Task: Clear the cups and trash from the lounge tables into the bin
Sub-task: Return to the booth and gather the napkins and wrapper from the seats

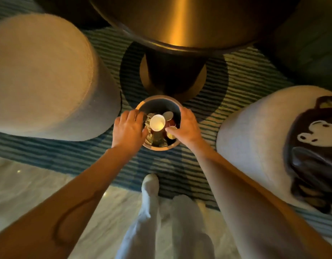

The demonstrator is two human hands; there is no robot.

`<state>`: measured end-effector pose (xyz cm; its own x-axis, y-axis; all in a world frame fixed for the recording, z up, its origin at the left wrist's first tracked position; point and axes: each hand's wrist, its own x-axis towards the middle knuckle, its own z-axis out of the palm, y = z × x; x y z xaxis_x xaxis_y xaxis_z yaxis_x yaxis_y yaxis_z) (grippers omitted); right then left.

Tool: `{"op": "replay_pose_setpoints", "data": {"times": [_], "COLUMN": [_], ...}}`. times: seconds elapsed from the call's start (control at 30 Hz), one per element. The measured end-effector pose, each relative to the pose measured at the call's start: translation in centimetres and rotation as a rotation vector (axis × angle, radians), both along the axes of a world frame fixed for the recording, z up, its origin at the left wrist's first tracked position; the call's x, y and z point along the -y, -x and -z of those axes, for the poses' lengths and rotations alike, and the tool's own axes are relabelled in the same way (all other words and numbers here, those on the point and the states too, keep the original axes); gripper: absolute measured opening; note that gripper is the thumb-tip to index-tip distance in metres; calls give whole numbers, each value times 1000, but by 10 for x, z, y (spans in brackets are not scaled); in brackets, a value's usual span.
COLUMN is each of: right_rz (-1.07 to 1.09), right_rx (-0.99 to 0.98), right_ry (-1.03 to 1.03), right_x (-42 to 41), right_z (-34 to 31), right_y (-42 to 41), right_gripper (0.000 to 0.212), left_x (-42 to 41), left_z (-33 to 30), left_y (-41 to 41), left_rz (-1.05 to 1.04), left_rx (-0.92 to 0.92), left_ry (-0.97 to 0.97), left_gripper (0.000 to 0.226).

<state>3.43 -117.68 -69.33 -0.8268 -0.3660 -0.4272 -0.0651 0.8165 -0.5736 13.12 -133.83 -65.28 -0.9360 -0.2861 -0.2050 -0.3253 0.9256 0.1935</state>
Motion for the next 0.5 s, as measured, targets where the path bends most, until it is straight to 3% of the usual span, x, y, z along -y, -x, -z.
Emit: {"op": "replay_pose_setpoints", "data": {"times": [0.1,0.23,0.5], "right_rz": [35,198,611], "right_rx": [-111,-288,-461], "right_ry": [-64,-68,-171], "right_x": [-41,-143,-365], "right_z": [-66,-166,-290], "right_y": [-20,-67,-204], "right_gripper": [66,53,52], "left_x": [-26,-97,-302], "left_z": [-65,-151,-261], "left_y": [-5,-7,-42], "left_rz": [128,247,644], "left_rx": [8,9,-12], "left_ry": [9,14,71], "left_gripper": [44,43,52]}}
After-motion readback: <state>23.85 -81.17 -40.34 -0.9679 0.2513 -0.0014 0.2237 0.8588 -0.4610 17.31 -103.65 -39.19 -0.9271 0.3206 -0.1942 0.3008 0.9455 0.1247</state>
